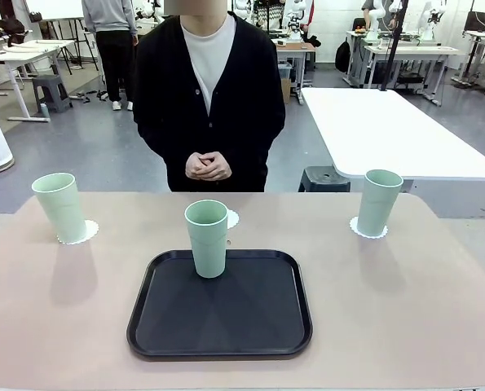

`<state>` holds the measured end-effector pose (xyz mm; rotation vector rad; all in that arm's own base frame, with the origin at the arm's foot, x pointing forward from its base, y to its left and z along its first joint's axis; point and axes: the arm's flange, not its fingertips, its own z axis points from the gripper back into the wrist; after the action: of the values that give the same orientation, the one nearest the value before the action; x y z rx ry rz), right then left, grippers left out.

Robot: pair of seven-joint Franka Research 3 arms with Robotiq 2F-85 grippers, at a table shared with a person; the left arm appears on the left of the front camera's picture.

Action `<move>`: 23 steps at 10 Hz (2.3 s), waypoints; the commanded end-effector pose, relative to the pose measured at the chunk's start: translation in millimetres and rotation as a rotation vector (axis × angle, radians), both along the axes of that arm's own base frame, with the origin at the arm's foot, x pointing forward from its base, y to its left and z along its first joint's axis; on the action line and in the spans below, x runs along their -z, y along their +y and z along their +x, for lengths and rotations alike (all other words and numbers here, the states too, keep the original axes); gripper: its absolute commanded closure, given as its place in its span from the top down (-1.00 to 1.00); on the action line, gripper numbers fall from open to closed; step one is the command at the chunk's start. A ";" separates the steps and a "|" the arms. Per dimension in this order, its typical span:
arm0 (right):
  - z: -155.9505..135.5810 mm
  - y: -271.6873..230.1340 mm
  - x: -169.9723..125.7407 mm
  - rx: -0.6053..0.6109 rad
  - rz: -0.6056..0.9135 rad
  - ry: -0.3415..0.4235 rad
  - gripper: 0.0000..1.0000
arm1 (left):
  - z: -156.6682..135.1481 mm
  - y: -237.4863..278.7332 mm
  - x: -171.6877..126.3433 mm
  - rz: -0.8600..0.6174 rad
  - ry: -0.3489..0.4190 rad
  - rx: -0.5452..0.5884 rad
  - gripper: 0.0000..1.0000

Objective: Place coasters on the table and set cups on them.
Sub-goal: Take one Reusable plastic cup from the Flat Tray and place it on a coaster set by the human.

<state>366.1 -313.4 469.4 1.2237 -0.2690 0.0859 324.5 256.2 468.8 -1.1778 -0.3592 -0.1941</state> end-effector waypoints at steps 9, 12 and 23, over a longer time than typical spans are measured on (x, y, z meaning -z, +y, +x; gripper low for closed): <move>-0.3 0.1 0.1 -0.001 -0.001 0.002 1.00 | -2.0 1.3 -1.9 -0.004 -0.002 0.004 1.00; 7.3 72.3 -53.6 -0.265 -0.308 -0.186 1.00 | -2.0 1.3 -1.9 -0.004 -0.002 0.004 1.00; 55.2 449.3 6.8 -0.716 -0.520 -0.792 1.00 | -2.0 1.3 -1.9 -0.004 -0.002 0.004 1.00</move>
<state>419.3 140.1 464.6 0.6242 -0.3902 1.1789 325.0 255.7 468.7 -1.1780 -0.3578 -0.1953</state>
